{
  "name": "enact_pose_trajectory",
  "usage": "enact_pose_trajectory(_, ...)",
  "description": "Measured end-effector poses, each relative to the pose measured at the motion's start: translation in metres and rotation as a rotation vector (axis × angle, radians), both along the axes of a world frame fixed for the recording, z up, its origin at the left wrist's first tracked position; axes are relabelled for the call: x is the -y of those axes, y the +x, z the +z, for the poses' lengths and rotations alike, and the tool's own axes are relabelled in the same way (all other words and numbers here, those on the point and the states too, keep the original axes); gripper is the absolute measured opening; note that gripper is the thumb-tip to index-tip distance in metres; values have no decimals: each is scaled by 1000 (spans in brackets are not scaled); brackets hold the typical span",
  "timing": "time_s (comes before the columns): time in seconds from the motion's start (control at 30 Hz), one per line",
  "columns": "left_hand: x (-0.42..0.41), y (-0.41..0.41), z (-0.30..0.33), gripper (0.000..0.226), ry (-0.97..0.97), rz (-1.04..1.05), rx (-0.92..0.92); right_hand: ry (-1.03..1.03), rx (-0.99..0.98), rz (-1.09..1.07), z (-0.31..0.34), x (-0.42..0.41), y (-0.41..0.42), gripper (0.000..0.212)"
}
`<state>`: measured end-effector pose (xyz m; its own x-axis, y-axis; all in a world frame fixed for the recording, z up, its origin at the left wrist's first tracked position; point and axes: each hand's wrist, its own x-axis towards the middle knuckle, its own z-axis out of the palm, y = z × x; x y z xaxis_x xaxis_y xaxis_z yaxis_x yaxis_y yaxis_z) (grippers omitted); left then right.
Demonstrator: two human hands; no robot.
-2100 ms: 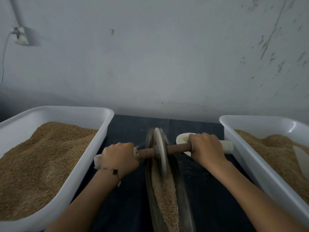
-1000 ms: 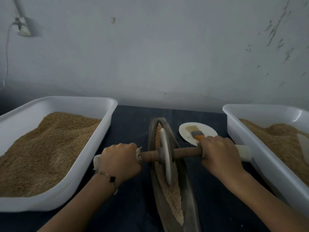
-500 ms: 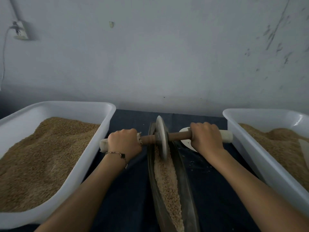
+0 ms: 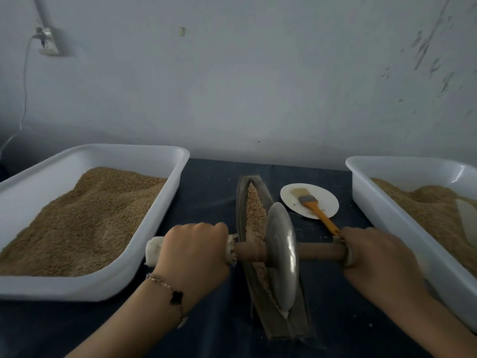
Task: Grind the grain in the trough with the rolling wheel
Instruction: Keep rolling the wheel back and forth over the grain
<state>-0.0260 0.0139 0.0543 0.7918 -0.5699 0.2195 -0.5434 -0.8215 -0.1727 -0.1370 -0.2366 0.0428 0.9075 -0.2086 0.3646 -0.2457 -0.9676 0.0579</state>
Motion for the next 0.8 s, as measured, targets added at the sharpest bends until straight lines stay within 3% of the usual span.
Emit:
enact_pose_trajectory(0.2, 9, 20, -11, 27, -28, 53, -71, -37, 139, 84, -8, 2, 18, 42)
enact_pose_trajectory(0.43, 28, 84, -35, 24, -199, 111, -41, -102, 246, 57, -15, 17, 99, 22)
enact_pose_trajectory(0.5, 32, 102, -38, 26, -256, 136, -60, -123, 262, 53, -8, 19, 124, 26)
enact_pose_trajectory(0.63, 40, 125, -38, 24, -303, 149, -76, -154, 210, 18, -3, 25, 154, 21)
enact_pose_trajectory(0.8, 49, 122, -26, 26, -207, 136, 3, -85, 148, -59, -15, 28, 145, 24)
